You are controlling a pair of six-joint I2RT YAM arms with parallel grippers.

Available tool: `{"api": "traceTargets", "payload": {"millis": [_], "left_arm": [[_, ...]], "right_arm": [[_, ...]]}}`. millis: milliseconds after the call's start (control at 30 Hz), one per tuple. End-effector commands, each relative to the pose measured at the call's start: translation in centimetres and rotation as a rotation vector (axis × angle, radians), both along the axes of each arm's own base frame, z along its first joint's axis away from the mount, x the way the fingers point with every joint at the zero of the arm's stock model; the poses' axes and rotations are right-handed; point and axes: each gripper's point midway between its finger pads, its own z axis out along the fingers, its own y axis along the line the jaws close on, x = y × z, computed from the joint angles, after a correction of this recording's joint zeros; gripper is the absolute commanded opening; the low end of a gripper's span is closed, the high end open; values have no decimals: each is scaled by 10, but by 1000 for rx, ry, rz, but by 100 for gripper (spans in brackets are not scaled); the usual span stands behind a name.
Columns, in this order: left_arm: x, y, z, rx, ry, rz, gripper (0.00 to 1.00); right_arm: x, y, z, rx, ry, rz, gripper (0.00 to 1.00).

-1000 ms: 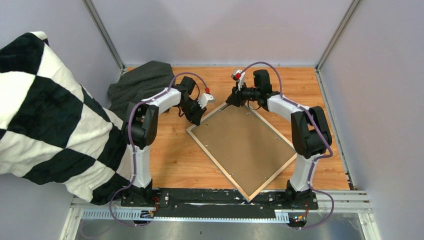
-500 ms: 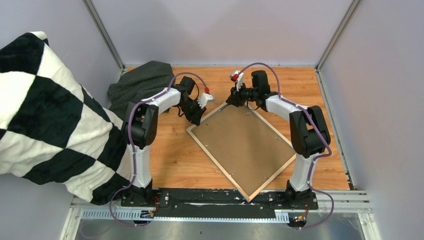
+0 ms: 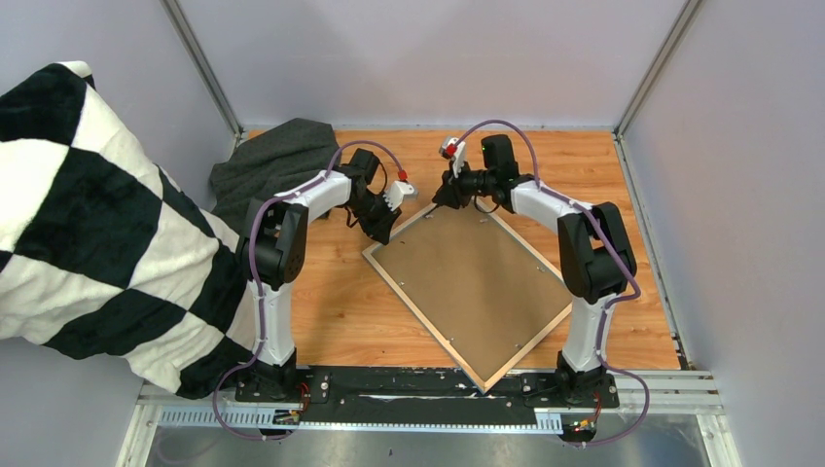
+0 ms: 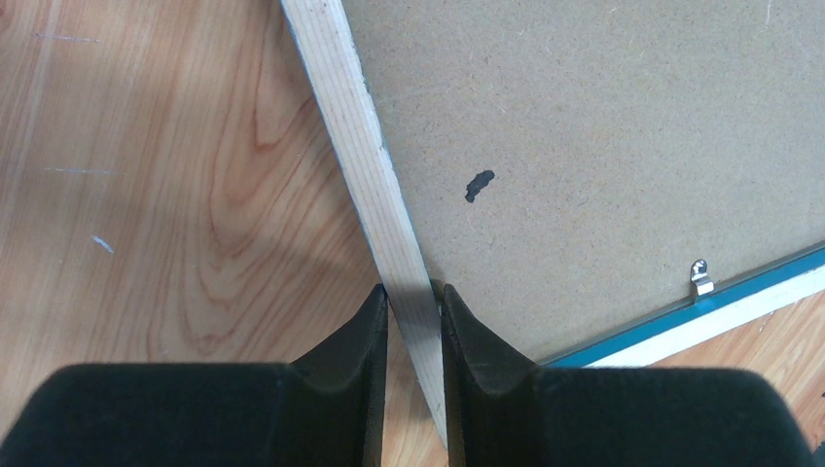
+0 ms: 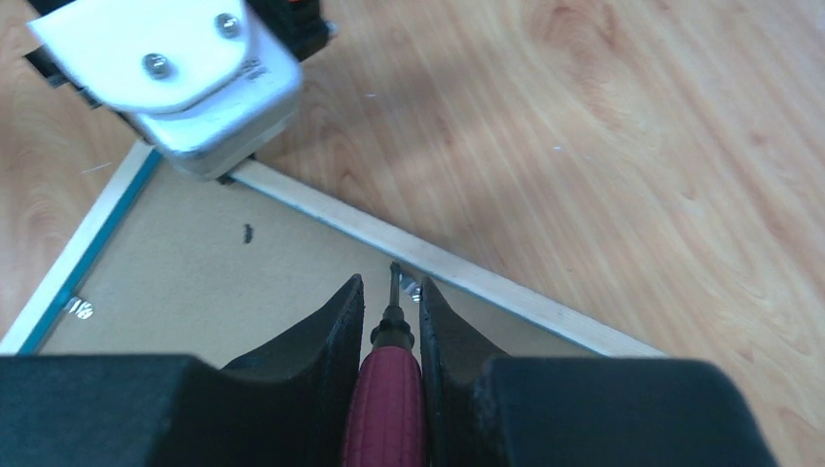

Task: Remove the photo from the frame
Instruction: Release the photo frame item from the photo frame.

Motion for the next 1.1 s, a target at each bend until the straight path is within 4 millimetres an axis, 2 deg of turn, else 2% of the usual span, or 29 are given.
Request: {"api": "traceTargets", "payload": {"millis": [0,100,233,367,533,700,833,1067], "left_arm": [[-18,-2,-23,-1,79,-38,3],[-18,-2,-23,1,78,-37,3],[-18,-2,-22,-1,77,-38,3],[-18,-2,-23,0,80,-36,3],[-18,-2,-23,0,78,-36,3],[-17,-2,-23,1,78,-35,3],[-17,-2,-23,2,78,-34,3],[-17,-1,-24,3,81,-32,3]], "right_arm": [[-35,13,-8,-22,67,160,0],[-40,12,-8,-43,84,191,0],[-36,9,-6,-74,81,175,0],[-30,7,4,-81,51,147,0],[-13,7,24,-60,-8,66,0],[3,0,31,-89,-47,-15,0],[10,-5,29,-116,-58,-51,0],[10,-3,23,-117,-40,-52,0]]}}
